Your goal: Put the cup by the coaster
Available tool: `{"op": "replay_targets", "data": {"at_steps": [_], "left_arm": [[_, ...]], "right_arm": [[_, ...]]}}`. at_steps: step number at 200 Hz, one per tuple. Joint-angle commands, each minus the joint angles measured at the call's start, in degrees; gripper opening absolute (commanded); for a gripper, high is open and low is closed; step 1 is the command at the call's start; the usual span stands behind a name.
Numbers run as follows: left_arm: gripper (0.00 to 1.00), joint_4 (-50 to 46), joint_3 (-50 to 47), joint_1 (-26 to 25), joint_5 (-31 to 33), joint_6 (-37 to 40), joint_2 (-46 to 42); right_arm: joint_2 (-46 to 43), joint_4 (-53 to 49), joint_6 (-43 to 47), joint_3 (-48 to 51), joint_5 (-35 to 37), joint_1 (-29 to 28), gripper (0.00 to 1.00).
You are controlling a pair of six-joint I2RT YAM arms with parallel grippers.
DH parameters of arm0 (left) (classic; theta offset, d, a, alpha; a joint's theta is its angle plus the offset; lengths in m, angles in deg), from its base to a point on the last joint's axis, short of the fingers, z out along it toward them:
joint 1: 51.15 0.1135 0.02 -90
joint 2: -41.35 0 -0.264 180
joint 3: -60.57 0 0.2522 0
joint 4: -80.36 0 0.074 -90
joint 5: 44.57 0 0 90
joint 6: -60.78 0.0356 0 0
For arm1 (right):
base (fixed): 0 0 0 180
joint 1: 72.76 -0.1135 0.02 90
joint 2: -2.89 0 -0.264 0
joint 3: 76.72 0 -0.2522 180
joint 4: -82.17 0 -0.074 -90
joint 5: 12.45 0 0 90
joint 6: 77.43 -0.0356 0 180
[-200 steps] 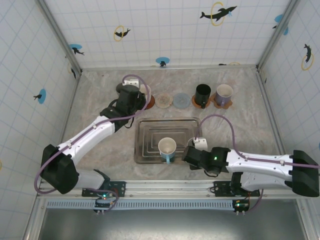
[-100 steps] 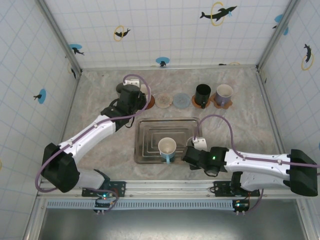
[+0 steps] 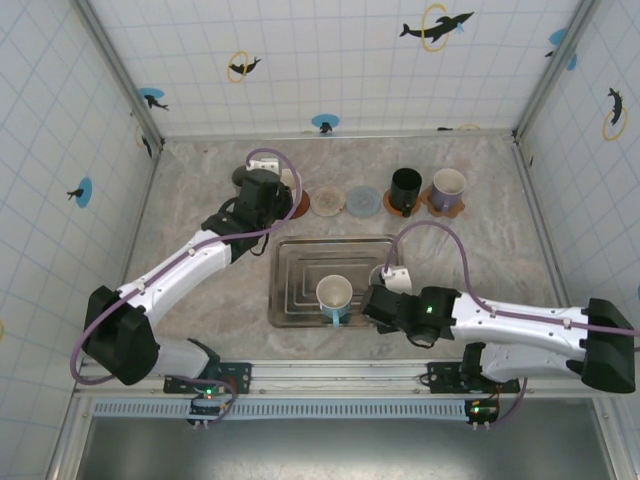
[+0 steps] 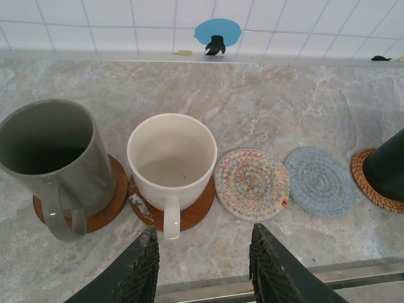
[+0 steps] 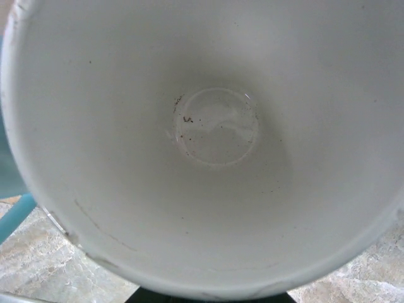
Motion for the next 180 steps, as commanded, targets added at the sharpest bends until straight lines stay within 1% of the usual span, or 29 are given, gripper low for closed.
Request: {"op": "replay_targets", "data": {"at_steps": [1,27,99,180], "left_arm": [[0.40,0.12,1.50,-0.49,0.98,1.32,0.25],[0.40,0.48,1.19,-0.51,1.62,1.07,0.00],[0.39,2.52,0.03,-0.56,1.56,1.56,-0.56],[0.39,4.46,-1.01,-0.48,2.58,2.46,-0.99]], "right_arm": [[-1.00,0.79,2.13,-2.82,3.04,1.52,0.00],[-1.01,1.61,4.23,-3.50,2.24,4.18,0.00],[2.17,2.75,14.00,-8.65,-0.87,12.72,0.00],[11.83,3.72,25.75,-19.45,-5.07,21.03,0.00]]}}
